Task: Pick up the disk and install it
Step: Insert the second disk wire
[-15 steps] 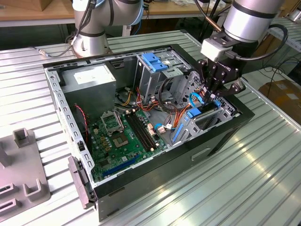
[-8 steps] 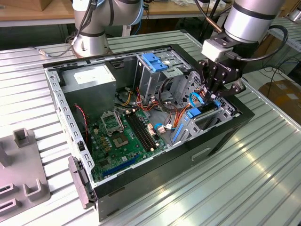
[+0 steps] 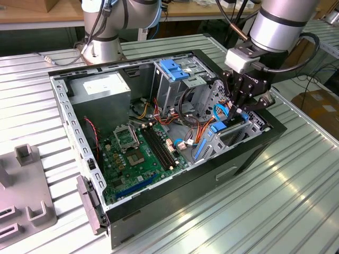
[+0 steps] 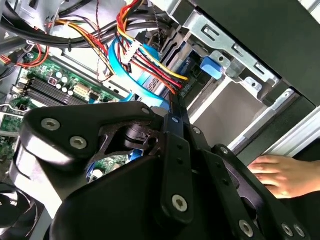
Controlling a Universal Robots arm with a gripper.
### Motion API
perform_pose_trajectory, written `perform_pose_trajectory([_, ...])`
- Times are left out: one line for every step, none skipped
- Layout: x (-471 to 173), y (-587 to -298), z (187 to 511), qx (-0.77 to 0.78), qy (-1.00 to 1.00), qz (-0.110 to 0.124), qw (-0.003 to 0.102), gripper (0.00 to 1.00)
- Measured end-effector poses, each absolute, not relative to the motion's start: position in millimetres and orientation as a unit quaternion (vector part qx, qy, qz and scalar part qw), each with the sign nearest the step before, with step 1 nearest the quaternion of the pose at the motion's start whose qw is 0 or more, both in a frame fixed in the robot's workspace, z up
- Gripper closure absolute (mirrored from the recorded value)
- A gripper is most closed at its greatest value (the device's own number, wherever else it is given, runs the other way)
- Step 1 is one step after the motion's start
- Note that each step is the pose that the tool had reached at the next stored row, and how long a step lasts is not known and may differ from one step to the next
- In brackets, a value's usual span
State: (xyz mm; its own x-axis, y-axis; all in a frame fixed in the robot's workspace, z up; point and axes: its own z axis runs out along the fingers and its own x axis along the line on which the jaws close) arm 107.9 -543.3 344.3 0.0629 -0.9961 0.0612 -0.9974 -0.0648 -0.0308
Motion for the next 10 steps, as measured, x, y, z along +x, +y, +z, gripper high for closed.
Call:
perform_pose_trajectory([108.0, -543.3, 346.8, 0.729, -0.684, 0.033, 0.009, 0.9])
perform_pose_trajectory([108.1, -543.3, 348.8, 0.729, -0.684, 0.033, 0.01, 0.9])
perform_pose_trajectory([108.1, -543.3, 350.2, 0.729, -0.684, 0.033, 0.01, 0.9])
perform_pose_trajectory([108.1, -543.3, 350.4, 0.729, -0.684, 0.033, 0.01, 0.9])
perform_pose_trajectory([108.1, -543.3, 350.6, 0.729, -0.684, 0.033, 0.01, 0.9])
perform_pose_trajectory([108.1, -543.3, 350.7, 0.729, -0.684, 0.033, 0.01, 0.9])
perform_pose_trajectory([108.1, -543.3, 350.7, 0.729, -0.684, 0.033, 0.01, 0.9])
perform_pose_trajectory([108.1, -543.3, 350.6, 0.729, -0.684, 0.033, 0.01, 0.9])
perform_pose_trajectory([108.1, -543.3, 350.7, 0.729, -0.684, 0.033, 0.01, 0.9])
perform_pose_trajectory([108.1, -543.3, 350.7, 0.729, -0.684, 0.033, 0.01, 0.9])
